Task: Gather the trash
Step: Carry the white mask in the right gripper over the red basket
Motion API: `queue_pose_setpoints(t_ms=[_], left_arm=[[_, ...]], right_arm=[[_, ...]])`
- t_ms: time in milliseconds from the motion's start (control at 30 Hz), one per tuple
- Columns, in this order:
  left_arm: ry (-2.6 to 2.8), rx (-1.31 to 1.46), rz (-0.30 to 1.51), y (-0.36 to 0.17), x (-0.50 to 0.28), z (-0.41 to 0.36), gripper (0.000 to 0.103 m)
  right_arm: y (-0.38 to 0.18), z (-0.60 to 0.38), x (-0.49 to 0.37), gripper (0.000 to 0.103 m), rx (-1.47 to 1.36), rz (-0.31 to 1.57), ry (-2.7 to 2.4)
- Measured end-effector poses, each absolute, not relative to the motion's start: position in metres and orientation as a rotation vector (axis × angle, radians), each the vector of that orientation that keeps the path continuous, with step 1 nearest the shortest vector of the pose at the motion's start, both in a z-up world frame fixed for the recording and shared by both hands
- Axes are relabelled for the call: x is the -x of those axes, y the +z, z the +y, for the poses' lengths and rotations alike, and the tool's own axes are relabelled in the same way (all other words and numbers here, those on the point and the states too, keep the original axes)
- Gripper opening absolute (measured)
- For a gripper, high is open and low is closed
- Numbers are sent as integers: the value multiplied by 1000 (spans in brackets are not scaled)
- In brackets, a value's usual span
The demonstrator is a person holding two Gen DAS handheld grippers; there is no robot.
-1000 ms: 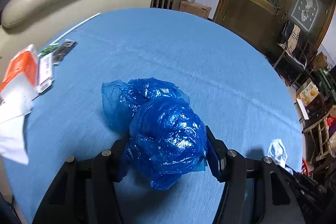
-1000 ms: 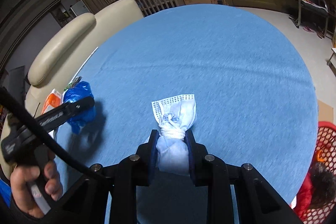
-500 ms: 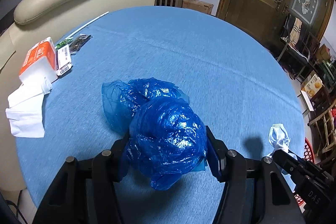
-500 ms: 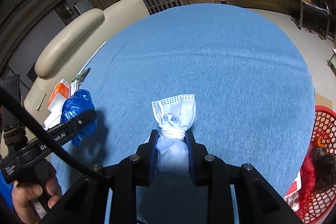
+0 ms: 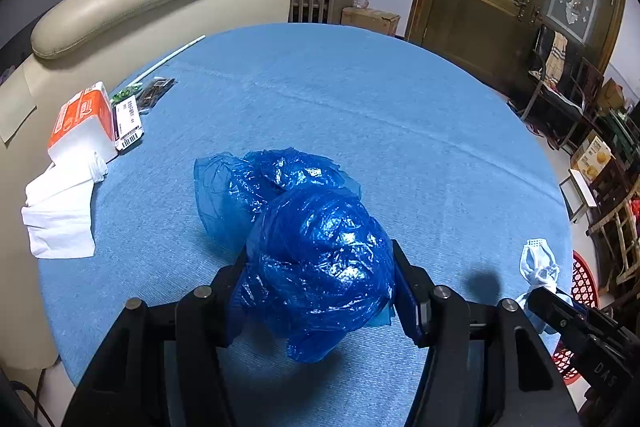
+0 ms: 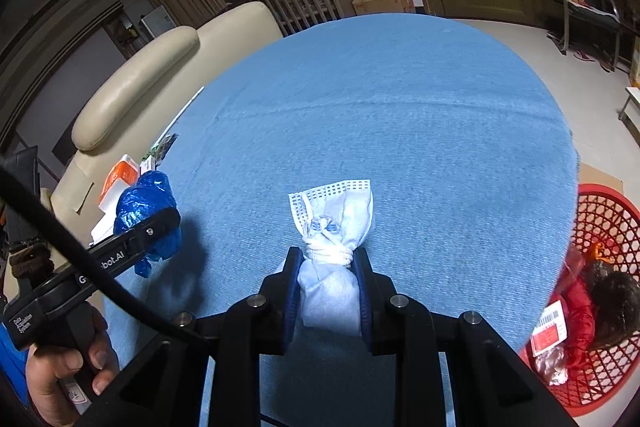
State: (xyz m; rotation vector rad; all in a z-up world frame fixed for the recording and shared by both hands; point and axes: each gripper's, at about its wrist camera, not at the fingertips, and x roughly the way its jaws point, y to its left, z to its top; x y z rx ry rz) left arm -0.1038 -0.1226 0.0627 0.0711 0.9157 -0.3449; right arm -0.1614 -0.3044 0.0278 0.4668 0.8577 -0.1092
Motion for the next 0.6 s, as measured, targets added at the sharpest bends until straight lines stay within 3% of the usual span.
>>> queue_pose_setpoints(t_ms=[600], left_arm=[[-416, -139, 885, 67, 102, -149, 63]], right_arm=[[44, -335, 206, 27, -541, 770, -177]])
